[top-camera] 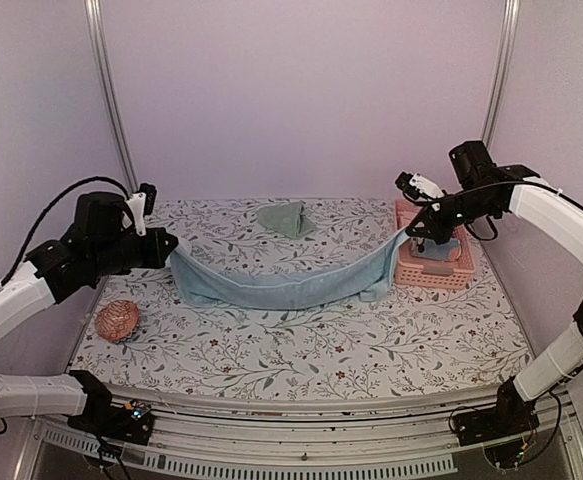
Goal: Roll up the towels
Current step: Pick up the towel from the center of the board, then flatten out the towel at the center of the board.
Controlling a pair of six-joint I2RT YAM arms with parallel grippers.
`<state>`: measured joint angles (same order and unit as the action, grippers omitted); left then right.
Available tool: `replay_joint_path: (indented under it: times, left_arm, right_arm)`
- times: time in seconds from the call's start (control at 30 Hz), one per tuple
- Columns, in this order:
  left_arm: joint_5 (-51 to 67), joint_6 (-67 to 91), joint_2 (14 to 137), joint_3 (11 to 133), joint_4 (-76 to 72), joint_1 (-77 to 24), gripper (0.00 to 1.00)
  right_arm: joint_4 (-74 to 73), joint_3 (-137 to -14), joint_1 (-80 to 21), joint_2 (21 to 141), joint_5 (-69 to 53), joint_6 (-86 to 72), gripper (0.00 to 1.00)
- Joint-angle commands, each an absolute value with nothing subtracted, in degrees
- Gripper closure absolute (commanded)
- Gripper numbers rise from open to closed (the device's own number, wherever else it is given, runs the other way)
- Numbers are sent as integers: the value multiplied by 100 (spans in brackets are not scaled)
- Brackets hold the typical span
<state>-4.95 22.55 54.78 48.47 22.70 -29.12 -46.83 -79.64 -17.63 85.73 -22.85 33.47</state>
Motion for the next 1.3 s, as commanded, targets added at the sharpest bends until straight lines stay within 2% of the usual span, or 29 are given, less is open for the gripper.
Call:
replay_joint_path:
  times: [0.0,0.17,0.3,0.47,0.63,0.77,0.87,1.07,1.27]
  left_arm:
    - [-974,2016,5535,5550,2172,-2865,100]
    - [-1095,1635,5690,6397,2316,-2865,100]
    - [-1143,1526,5610,6744,2484,-2865,100]
    - [-968,1718,5262,6433,2695,-2864,100]
    - [-576,1991,4624,5758,2938,-2865,100]
    - [496,1533,3749,5470,2958,-2867,100]
    - [988,1446,3169,5537,2815,-2866,100]
    - [229,1468,3286,5520,2781,-2865,100]
    - [-696,2071,5163,5055,2812,-2845,100]
  right_arm:
    - [-4409,-8715,-1732,8878,-1679,2959,97]
    - [-4606,-9482,-1727,8928,-1497,2960,96]
    - [-4714,-9608,-1723,8684,-1316,3027,96]
    - [-4718,-8934,-1715,8052,-1336,3045,96]
    - [-5066,-8003,-1720,7098,-1876,3347,96]
    - [-5615,-7522,-1717,6067,-2759,3985,96]
    - [-6146,-7610,-1572,5784,-3301,4404,97]
    - [-5806,-7269,-1565,6007,-3357,4556,96]
    - [-5248,-6979,-1565,7918,-2520,4328,96]
